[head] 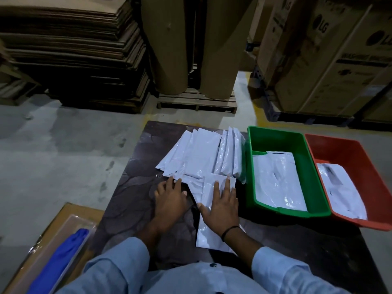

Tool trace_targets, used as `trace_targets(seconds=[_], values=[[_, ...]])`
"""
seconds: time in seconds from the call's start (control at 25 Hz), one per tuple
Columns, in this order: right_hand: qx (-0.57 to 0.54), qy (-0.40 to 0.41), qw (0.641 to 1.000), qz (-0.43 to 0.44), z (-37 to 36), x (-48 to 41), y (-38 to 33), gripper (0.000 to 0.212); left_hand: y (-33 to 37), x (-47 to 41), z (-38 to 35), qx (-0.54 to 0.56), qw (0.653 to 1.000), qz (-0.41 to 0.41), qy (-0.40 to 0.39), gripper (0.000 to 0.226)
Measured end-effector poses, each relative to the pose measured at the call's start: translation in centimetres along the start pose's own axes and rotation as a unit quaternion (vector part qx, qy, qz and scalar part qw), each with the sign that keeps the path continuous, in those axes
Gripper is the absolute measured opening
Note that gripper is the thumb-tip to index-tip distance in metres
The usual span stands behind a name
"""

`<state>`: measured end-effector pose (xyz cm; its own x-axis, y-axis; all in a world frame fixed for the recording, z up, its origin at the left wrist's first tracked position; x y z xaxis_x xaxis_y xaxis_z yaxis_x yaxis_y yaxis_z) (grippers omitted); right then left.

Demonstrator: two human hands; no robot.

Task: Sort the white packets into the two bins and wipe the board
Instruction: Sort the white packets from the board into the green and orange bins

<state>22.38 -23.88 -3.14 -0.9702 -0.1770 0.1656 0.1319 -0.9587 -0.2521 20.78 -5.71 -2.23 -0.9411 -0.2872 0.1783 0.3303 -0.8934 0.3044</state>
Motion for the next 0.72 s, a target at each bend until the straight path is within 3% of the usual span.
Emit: trace_targets(seconds=[0.12, 0.28, 0.48, 0.72], values=[[0.01, -0.042, 0.999, -0.022, -1.9, 0.4, 0.5, 0.108, -0.3, 0.3, -0.5, -0.002, 1.0, -0.007, -0.009, 0.055], [-0.016, -0.072, 0.997, -0.008, -3.1, 0.9, 0.0, 0.1, -0.8, 0.5, -0.8, 0.007, 1.0, -0.004, -0.016, 0.055], [-0.158, -0.105, 0.982, 0.016, -3.3, 0.1, -2.6, 0.09, -1.6, 0.9, -1.2, 0.027, 0.999, 0.003, -0.037, 0.057], [-0.24, -0.034, 0.969, 0.036, 0.3, -1.1, -3.4, 0.082, -1.4, 2.0, -2.1, 0.063, 0.997, -0.011, -0.037, 0.061]])
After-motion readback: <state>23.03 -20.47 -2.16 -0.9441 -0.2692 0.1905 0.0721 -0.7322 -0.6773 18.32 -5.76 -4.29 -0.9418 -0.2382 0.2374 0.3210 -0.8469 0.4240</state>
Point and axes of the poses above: each hand's wrist, its own x-axis away from the middle knuckle, its own z-axis out of the back of the hand, y = z × x, the point moved 9 cm from there along -x, towards the middle knuckle, and after that the axes turned 1 degree about x, right-handed, at the moved point
